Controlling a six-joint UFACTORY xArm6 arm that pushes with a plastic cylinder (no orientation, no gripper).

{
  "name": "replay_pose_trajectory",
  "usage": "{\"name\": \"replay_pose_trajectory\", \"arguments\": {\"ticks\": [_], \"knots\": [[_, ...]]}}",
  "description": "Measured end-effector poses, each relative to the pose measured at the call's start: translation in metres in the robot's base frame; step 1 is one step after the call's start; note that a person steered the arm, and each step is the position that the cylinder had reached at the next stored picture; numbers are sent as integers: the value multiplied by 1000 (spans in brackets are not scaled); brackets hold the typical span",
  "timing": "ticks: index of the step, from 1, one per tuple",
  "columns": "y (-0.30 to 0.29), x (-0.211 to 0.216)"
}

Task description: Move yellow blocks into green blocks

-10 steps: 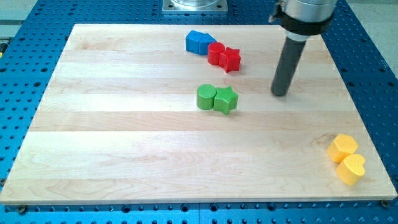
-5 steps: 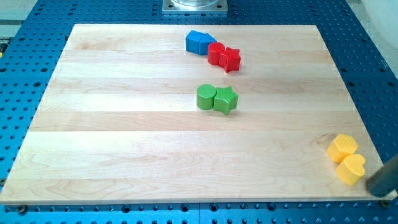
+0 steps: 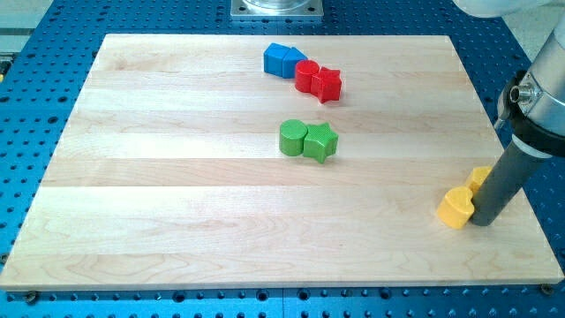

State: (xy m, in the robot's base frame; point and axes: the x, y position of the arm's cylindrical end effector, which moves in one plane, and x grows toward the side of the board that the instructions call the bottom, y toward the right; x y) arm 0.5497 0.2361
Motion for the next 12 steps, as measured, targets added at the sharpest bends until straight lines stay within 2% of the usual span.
{"name": "replay_pose_trajectory", "arguments": {"ticks": [1,2,4,5,6,7,9,10,11,12], "knots": [[7,18],[0,-1],[-69,-44],[-63,9],[-40,9],[-78,31],[-127,21],[-93,43],[-171,46],[-198,25]]}}
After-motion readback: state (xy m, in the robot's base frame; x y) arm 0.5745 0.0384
